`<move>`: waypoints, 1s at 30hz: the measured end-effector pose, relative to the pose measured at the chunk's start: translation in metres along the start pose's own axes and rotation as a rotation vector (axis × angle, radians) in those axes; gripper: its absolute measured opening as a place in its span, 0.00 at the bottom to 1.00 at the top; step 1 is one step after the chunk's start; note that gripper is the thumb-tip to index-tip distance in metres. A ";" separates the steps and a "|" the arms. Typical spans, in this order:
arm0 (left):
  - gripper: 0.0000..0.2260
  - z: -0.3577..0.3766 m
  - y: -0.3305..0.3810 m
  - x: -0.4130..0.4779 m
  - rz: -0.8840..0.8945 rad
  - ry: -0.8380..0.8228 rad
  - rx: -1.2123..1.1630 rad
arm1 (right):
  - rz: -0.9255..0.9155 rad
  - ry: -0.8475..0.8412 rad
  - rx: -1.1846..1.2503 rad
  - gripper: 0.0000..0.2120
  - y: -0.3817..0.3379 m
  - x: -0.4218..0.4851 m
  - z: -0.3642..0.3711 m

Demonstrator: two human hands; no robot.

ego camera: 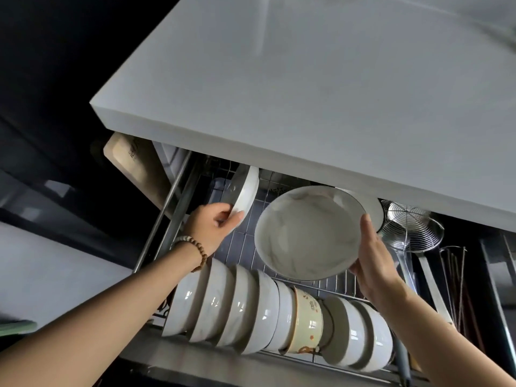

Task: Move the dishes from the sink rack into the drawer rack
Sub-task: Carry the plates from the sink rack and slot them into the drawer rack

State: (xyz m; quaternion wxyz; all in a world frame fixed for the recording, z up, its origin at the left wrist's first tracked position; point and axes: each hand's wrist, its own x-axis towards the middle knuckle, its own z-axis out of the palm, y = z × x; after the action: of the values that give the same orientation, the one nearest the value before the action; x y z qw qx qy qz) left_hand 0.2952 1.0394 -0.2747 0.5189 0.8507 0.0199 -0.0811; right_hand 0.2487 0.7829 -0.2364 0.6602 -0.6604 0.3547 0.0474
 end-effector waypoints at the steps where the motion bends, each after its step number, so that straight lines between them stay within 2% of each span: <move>1: 0.16 0.000 -0.004 0.003 0.036 -0.001 0.036 | -0.011 -0.001 -0.022 0.21 0.000 0.005 0.006; 4: 0.21 -0.003 -0.006 0.009 0.134 0.025 0.137 | -0.045 -0.015 -0.049 0.15 -0.003 0.015 0.023; 8: 0.26 -0.007 -0.009 0.010 0.173 0.052 0.145 | -0.104 0.008 -0.108 0.15 -0.007 0.021 0.043; 14: 0.26 -0.021 -0.016 0.011 0.222 0.057 0.098 | -0.204 0.036 -0.202 0.16 -0.005 0.030 0.066; 17: 0.26 -0.023 -0.021 0.011 0.226 0.050 0.062 | -0.216 0.056 -0.245 0.29 -0.003 0.032 0.077; 22: 0.25 -0.023 -0.025 0.013 0.214 0.043 0.034 | -0.238 0.100 -0.307 0.22 -0.002 0.039 0.088; 30: 0.25 -0.021 -0.021 0.012 0.187 0.041 0.012 | -0.198 0.129 -0.363 0.22 -0.001 0.036 0.105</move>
State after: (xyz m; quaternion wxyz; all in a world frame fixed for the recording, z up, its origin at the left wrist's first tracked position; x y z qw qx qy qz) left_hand 0.3073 1.0665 -0.2855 0.5187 0.8534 -0.0494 -0.0147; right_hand 0.3184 0.8635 -0.2673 0.5077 -0.8018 0.3151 0.0030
